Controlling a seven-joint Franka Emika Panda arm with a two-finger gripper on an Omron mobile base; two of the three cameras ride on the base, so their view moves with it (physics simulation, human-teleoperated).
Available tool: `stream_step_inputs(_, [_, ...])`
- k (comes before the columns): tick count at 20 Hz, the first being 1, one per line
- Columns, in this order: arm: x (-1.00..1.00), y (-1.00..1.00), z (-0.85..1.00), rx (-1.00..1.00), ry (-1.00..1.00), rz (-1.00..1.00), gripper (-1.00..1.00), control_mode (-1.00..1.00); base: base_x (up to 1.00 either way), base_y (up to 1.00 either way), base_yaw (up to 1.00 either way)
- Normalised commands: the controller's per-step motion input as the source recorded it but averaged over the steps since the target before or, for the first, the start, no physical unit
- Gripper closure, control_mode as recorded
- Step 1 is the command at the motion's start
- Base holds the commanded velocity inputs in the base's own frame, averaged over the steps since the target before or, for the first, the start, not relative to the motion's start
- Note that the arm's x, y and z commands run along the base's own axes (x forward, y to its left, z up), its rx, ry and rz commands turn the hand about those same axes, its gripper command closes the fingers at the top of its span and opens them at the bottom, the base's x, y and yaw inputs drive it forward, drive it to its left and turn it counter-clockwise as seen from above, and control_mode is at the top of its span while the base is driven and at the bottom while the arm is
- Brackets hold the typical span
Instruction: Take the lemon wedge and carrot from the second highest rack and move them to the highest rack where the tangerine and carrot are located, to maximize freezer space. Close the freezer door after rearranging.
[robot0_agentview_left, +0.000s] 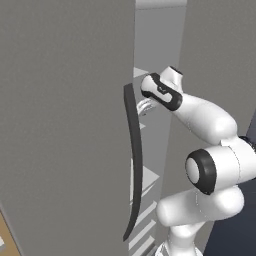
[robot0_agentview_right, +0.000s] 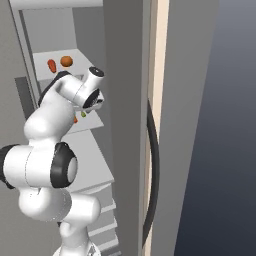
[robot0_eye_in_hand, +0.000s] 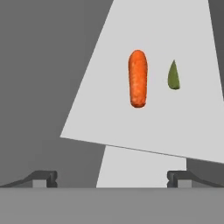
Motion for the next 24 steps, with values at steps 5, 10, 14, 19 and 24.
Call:
stream_step_inputs(5, [0.35, 0.2, -0.19, 0.0, 0.0, 0.0, -1.0, -1.0, 0.0, 0.0, 0.0])
stream_step_inputs(10, [0.38, 0.19, -0.18, 0.0, 0.0, 0.0, -1.0, -1.0, 0.0, 0.0, 0.0])
stream_step_inputs(14, [0.31, 0.16, -0.21, 0.0, 0.0, 0.0, -1.0, -1.0, 0.0, 0.0, 0.0])
stream_step_inputs(19, [0.28, 0.17, -0.21, 0.0, 0.0, 0.0, -1.0, -1.0, 0.0, 0.0, 0.0])
stream_step_inputs(24, [0.2, 0.1, -0.16, 0.0, 0.0, 0.0, -1.0, -1.0, 0.0, 0.0, 0.0])
